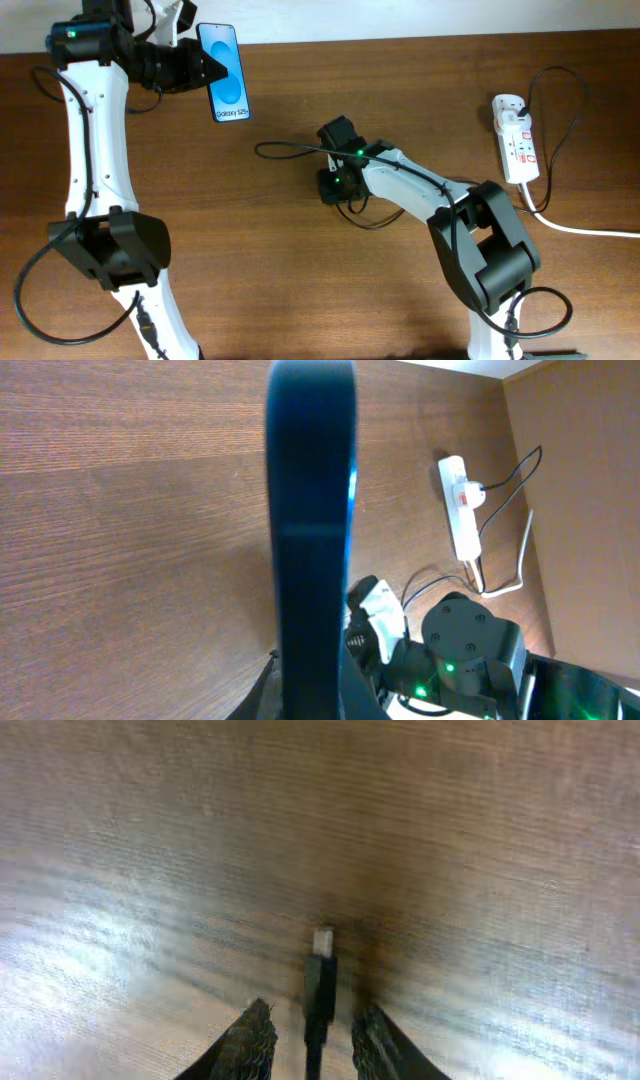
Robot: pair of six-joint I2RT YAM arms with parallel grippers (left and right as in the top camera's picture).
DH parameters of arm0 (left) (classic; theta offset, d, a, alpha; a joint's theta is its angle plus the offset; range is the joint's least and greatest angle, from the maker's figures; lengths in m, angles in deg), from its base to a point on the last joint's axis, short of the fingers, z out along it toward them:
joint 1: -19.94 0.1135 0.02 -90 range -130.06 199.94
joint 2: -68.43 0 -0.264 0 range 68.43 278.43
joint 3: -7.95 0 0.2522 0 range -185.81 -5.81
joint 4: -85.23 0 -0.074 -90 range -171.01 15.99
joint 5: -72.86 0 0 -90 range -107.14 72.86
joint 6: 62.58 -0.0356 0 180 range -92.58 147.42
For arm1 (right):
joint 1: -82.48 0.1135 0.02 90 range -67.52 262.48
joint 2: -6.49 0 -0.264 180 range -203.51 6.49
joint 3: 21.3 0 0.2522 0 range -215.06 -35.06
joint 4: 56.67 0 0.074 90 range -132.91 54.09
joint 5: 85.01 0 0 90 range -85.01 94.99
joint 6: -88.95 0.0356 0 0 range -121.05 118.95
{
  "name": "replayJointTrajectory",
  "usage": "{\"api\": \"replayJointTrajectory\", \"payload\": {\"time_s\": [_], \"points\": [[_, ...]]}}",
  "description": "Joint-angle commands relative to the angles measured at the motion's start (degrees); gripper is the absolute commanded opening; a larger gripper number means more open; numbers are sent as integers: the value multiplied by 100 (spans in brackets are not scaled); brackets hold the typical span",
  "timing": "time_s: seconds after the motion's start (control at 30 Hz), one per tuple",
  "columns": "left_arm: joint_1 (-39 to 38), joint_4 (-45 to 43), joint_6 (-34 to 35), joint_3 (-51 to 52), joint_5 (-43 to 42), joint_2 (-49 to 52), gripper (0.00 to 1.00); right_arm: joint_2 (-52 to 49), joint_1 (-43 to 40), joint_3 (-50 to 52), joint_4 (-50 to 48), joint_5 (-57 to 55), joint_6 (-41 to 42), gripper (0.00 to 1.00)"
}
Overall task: Plug charger to phone and switch on socket
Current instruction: 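Grasp the black cable's USB-C plug with the right gripper, then lift the plug with the right gripper toward the phone's bottom port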
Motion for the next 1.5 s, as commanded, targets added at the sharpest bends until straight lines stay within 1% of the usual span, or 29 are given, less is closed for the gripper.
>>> {"api": "replayJointTrajectory", "payload": {"time_s": [0.0, 0.03, 0.1, 0.17, 0.33, 0.47, 0.73, 0.83, 0.87, 0.9, 0.93, 1.0, 1.17, 1.27, 1.33, 1.4, 1.47], "points": [[20, -20, 37, -57, -105, -42, 0, -199, -4, 20, 107, 74, 68, 29], [20, -20, 37, -57, -105, -42, 0, -199, -4, 20, 70, 72, 68, 26], [20, -20, 37, -57, -105, -42, 0, -199, -7, 17, 26, 72, 68, 24], [20, -20, 37, -57, -105, -42, 0, -199, -9, 20, 9, 74, 68, 20], [20, -17, 37, -57, -105, -42, 0, -199, -9, 17, 28, 79, 70, 19], [20, -17, 37, -57, -105, -42, 0, -199, -9, 17, -37, 76, 68, 15], [20, -20, 35, -57, -105, -42, 0, -199, -11, 17, -170, 72, 63, 15], [20, -20, 33, -57, -107, -42, 0, -184, -9, 17, -173, 101, 63, 5], [20, -28, 33, -57, -109, -42, 0, -144, -11, 15, -179, 179, 61, 4], [20, -63, -68, -57, -188, -42, 0, -28, -17, 11, -260, 501, -116, 4], [20, -118, -339, -57, -485, -42, 0, 63, -37, -37, -275, 739, -256, 4], [24, -380, -745, -57, -1552, -42, 0, 426, -179, -214, -245, 1355, -479, 4], [313, -1421, -741, -57, -3842, -42, 0, 1777, -841, -304, -184, 3171, -1167, 4], [396, -1506, -741, -57, -4640, -42, 0, 2406, -1108, -304, -240, 4079, -1355, 4], [372, -1504, -511, -59, -4631, -46, 0, 2697, -1132, -304, -380, 4422, -1353, 4], [284, -1506, -483, -59, -4629, -46, 0, 2758, -1115, -304, -778, 4861, -1207, 4], [240, -1508, -479, -59, -4631, -46, 0, 2743, -1115, -304, -933, 4854, -1110, 4]]}}
